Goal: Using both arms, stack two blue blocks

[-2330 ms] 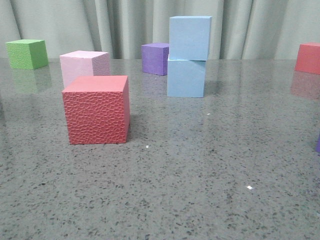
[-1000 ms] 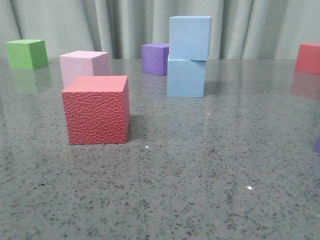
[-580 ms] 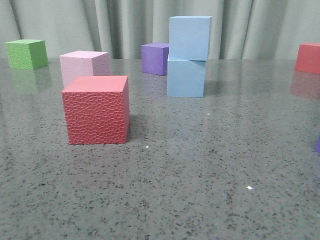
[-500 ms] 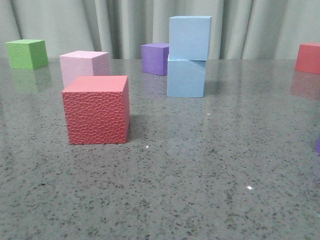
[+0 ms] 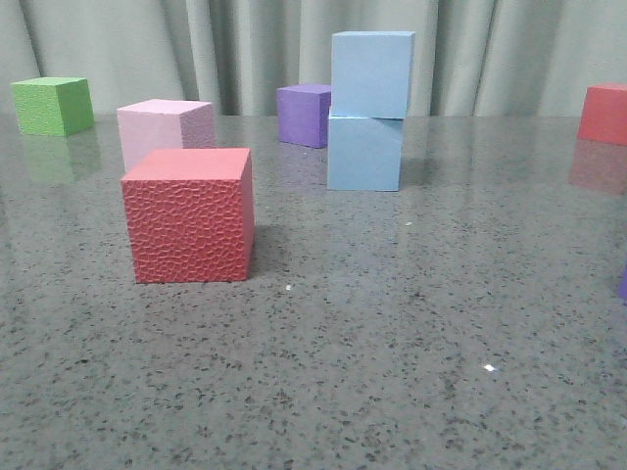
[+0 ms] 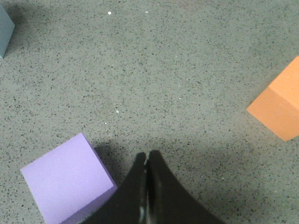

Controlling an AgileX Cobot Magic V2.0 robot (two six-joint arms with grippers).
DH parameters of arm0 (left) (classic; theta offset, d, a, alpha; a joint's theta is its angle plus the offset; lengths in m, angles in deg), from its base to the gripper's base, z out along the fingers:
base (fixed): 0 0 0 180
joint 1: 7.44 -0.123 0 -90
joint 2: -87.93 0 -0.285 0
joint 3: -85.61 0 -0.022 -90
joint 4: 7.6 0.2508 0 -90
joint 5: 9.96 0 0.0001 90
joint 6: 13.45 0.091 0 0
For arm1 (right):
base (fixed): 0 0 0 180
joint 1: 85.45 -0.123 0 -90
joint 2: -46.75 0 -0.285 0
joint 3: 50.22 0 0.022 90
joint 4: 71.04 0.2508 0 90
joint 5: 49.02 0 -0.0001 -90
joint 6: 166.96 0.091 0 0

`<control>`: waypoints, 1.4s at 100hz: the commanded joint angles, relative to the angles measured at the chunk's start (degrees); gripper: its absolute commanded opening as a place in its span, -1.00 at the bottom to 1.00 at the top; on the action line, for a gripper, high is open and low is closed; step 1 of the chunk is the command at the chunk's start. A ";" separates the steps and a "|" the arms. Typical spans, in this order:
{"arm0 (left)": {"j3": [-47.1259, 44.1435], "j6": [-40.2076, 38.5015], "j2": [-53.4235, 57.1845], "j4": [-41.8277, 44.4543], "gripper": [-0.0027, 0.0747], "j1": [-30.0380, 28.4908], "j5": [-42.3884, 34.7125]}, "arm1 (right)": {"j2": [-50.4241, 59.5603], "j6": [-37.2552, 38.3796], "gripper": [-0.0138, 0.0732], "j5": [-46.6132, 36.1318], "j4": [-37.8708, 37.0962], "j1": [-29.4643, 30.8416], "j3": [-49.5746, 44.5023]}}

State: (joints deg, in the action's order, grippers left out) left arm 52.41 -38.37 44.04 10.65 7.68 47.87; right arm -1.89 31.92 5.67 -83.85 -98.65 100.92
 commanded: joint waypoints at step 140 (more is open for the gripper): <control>-39.11 21.84 32.17 -15.36 -0.98 -12.81 -50.15 | 0.29 -0.61 -0.96 -3.44 -0.90 0.25 1.37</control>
State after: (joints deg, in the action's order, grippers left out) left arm 13.51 -17.05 75.50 -3.82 -4.95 2.87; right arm -1.89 31.92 5.67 -83.85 -98.65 100.92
